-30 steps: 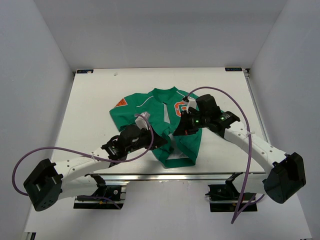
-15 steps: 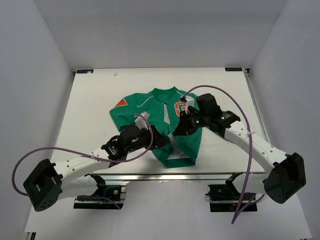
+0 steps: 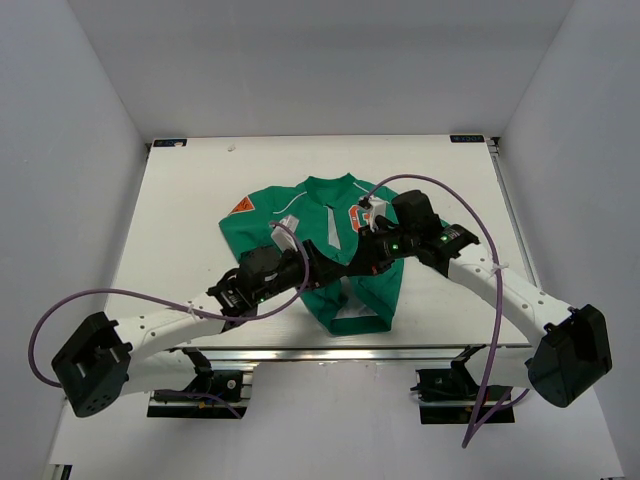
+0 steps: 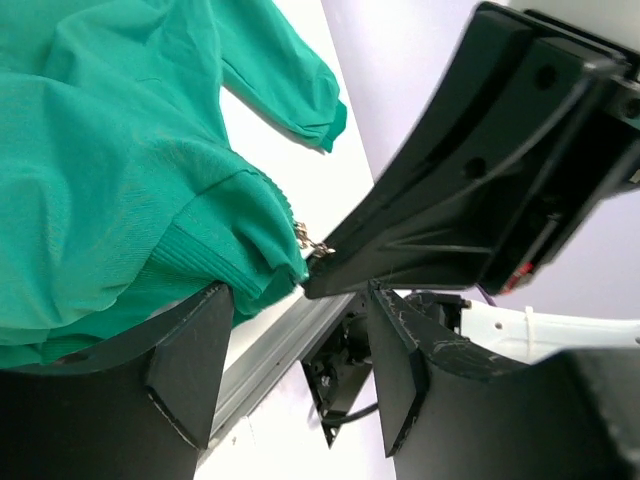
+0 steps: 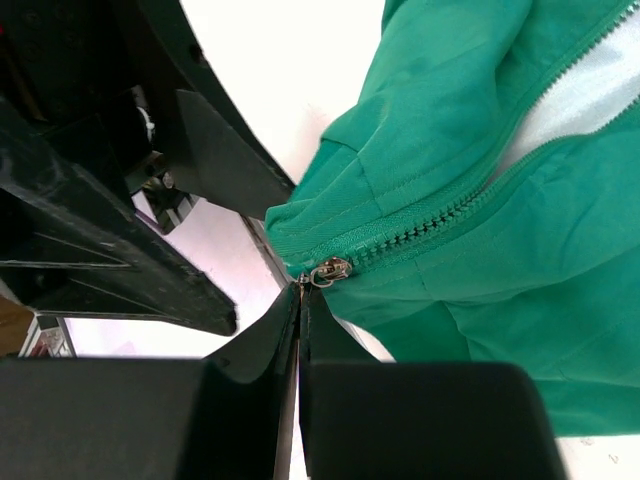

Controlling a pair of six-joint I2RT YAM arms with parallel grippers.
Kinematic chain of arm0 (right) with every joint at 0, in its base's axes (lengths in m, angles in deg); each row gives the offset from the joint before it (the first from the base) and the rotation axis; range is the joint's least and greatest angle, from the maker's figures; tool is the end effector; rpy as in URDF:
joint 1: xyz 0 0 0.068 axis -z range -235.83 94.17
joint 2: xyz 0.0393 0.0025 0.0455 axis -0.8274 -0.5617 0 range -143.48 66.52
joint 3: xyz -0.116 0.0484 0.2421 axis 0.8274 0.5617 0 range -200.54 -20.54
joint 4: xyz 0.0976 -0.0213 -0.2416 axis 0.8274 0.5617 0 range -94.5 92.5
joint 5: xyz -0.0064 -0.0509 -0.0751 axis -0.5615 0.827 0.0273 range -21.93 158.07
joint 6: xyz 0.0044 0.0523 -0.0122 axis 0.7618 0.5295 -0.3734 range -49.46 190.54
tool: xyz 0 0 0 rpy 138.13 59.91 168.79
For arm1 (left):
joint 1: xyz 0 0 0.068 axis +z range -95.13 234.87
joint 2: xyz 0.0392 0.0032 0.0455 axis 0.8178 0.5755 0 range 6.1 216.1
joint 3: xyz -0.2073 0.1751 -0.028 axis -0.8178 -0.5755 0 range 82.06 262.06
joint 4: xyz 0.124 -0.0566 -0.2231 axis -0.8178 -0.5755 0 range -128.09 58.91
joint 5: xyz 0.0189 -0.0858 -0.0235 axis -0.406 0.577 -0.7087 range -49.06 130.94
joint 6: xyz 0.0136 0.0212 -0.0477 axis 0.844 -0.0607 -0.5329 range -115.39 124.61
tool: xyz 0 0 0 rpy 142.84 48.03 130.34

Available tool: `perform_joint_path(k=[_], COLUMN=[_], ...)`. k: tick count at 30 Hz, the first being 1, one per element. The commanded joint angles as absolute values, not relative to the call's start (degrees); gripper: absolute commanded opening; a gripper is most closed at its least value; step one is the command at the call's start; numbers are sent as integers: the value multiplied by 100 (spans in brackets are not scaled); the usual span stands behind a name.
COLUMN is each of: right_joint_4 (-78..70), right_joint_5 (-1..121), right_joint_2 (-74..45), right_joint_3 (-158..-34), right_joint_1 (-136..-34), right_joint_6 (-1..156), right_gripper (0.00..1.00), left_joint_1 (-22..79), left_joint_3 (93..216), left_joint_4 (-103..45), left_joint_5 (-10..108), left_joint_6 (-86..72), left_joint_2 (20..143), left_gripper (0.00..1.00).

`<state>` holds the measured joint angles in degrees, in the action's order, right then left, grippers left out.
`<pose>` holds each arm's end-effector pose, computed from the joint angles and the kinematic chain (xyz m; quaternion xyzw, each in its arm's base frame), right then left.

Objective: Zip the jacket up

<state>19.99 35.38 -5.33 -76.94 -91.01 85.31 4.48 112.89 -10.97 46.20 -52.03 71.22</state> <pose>0.2093 0.1711 0.2902 -0.2712 0.8346 0.4025 0.2604 0.1577 -0.1956 0.2378 -0.0148 0.7885 -0.5150 0.3359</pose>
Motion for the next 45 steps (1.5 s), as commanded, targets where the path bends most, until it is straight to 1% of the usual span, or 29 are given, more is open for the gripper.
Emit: perform_joint_path(k=[1,2,6,7,9,10,12,14,16,18,19,20,21,23,27,31,33,34,36,37,39,40,41,42,45], right_joint_4=[1721,1712,1703,1703,1721,1729,1747,1800,1852,1861,1861,1861,1870,1870,1835,1809,1756,1765,1730,1721,1694,1677,1651,1650,1729], right_joint_5=[3292,3274,3212,3212,3212,3221,3230,3221,3230,3230,3273,3291,3300,3317,3230,3177,3151,3151,3151,3151,3151,3151,3159,3177,3491], right_joint_2=[-441,-441,-467,-467,-485,-485,-511,-528,-537,-537,-537,-537,-546,-555,-581,-581,-590,-581,-590,-573,-581,-590,-599,-625,-634], right_joint_3=[-7697,-7688,-7679,-7679,-7679,-7679,-7688,-7688,-7679,-7670,-7670,-7670,-7670,-7679,-7688,-7679,-7653,-7653,-7653,-7653,-7653,-7661,-7670,-7696,-7741], right_joint_1=[-9072,-9072,-9072,-9072,-9072,-9072,-9072,-9072,-9072,-9072,-9072,-9072,-9072,-9072,-9072,-9072,-9072,-9072,-9072,-9072,-9072,-9072,-9081,-9072,-9072], right_joint_6=[8461,8478,8452,8452,8425,8425,8408,8381,8373,8355,8372,8373,8373,8373,8381,8355,8364,8355,8346,8355,8346,8346,8346,8338,8346], right_gripper=[0,0,0,0,0,0,0,0,0,0,0,0,0,0,0,0,0,0,0,0,0,0,0,0,0], left_joint_1=[442,442,442,442,442,442,442,442,442,442,433,442,442,442,442,442,442,433,442,442,442,442,442,442,442], left_joint_3=[11536,11545,11668,11686,11669,11634,11555,11476,11458,11405,11388,11387,11396,11414,11370,11431,11484,11536,11546,11554,11554,11546,11537,11537,11510], left_joint_4=[-946,-947,-990,-990,-903,-868,-736,-648,-656,-657,-674,-709,-753,-832,-850,-823,-850,-928,-938,-912,-911,-894,-911,-972,-1183], left_joint_5=[4377,4349,4288,4288,4279,4270,4253,4279,4262,4217,4191,4200,4182,4182,3928,3910,3927,3927,3936,3945,3945,3936,3910,3875,3752], left_joint_6=[-5199,-5190,-5208,-5225,-5269,-5295,-5331,-5339,-5374,-5401,-5436,-5436,-5436,-5445,-5498,-5463,-5428,-5393,-5383,-5392,-5392,-5366,-5348,-5348,-5366], left_joint_2=[7201,7236,7412,7465,7491,7492,7492,7492,7474,7439,7421,7378,7351,7298,7219,7298,7377,7447,7491,7526,7535,7527,7501,7483,7351], left_gripper=[65,65,56,50,43,35,24,19,20,25,30,44,49,56,57,52,49,44,40,34,27,18,12,0,0])
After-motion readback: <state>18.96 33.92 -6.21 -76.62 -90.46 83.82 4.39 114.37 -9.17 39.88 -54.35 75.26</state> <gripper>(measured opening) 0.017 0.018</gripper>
